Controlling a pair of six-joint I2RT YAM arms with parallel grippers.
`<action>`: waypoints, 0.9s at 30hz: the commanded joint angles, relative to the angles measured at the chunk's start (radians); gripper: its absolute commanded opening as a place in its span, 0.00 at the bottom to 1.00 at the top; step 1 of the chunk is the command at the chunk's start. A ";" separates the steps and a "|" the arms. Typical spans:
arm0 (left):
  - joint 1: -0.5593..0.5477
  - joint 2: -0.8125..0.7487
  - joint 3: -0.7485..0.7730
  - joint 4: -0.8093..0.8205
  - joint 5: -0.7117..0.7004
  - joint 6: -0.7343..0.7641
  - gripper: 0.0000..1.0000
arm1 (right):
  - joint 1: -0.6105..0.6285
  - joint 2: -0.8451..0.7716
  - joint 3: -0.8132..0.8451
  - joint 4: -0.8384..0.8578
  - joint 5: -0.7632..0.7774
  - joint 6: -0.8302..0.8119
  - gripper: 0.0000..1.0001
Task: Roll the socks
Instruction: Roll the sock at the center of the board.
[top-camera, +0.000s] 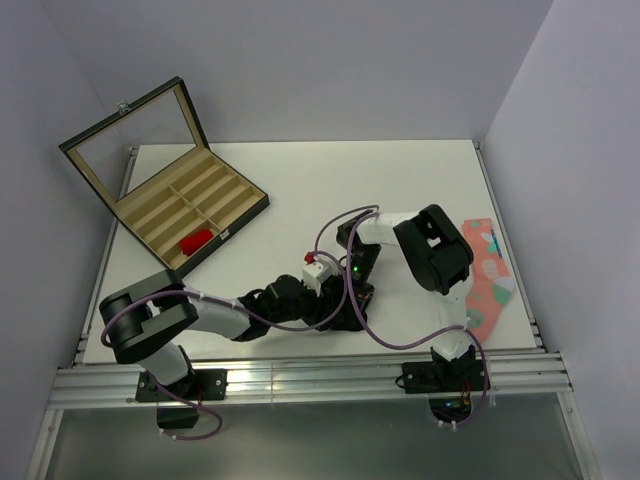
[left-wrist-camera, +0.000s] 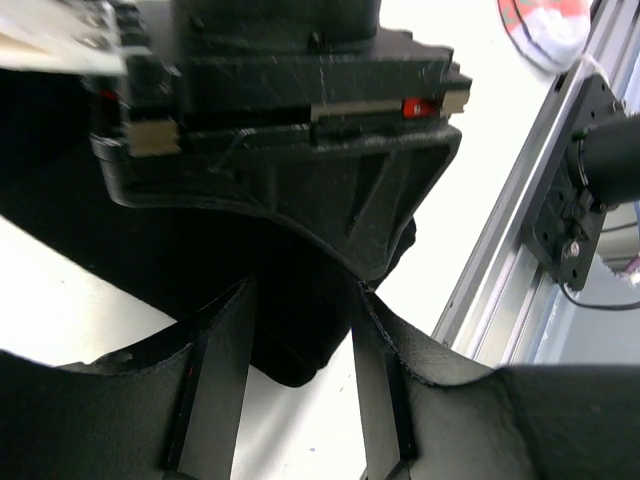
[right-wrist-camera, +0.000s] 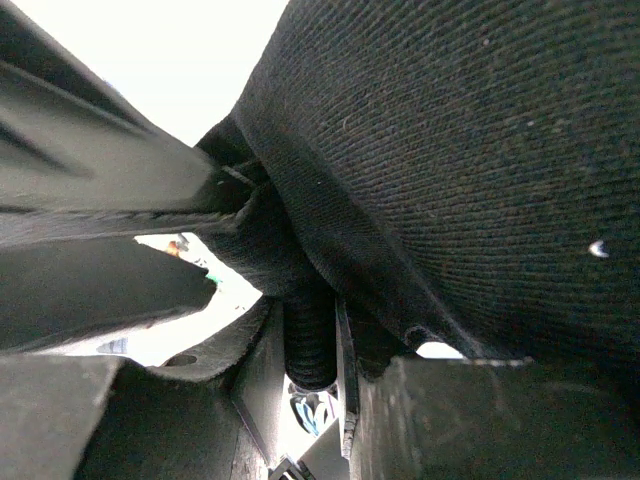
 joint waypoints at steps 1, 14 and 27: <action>-0.015 0.023 0.005 0.072 0.043 -0.013 0.48 | 0.021 0.061 -0.016 0.205 0.187 -0.035 0.15; -0.041 0.098 0.014 0.052 0.026 -0.058 0.23 | 0.021 0.064 -0.008 0.211 0.182 -0.026 0.16; -0.060 0.151 -0.034 0.075 -0.006 -0.163 0.00 | -0.015 -0.092 -0.008 0.233 0.141 0.000 0.43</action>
